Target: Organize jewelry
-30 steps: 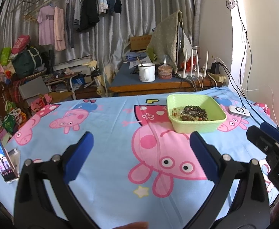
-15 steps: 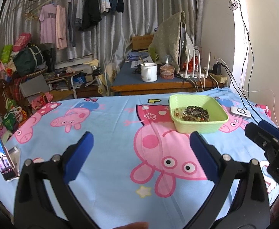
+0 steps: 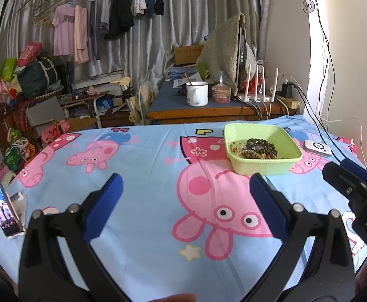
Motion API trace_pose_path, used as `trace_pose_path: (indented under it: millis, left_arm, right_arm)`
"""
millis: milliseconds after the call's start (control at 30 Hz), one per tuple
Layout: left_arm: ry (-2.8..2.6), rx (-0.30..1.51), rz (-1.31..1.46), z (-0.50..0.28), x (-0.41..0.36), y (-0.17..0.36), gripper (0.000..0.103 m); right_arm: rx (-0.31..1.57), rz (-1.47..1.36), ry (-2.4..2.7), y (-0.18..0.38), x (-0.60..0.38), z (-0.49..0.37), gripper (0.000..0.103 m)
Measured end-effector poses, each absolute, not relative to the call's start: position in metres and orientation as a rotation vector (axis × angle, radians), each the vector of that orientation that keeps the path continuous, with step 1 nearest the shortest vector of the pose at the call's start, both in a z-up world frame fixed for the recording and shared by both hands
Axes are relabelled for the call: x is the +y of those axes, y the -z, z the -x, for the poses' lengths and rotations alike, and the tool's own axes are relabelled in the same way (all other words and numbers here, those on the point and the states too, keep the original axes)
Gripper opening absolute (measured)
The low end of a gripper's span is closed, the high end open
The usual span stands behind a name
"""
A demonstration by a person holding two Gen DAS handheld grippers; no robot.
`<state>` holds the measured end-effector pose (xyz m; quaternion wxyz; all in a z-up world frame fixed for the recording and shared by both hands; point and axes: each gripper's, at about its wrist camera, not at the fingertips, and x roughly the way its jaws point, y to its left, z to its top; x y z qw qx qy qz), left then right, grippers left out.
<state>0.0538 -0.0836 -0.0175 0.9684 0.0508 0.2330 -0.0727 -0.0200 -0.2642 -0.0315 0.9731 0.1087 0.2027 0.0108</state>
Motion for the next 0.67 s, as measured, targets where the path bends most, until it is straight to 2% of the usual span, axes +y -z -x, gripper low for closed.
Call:
trace_pose_path:
  millis: [267,667]
  left_arm:
    - [0.13,0.443,-0.111,-0.0521,-0.0831,0.0168,0.096]
    - [0.141,0.493,-0.096,-0.0557,-0.0829,0.0264,0.096]
  right_arm:
    - [0.409,-0.219,-0.02,0.0319,-0.2635,0.0206,0.012]
    - [0.413,-0.222,-0.022,0.035,-0.2611,0.0209,0.012]
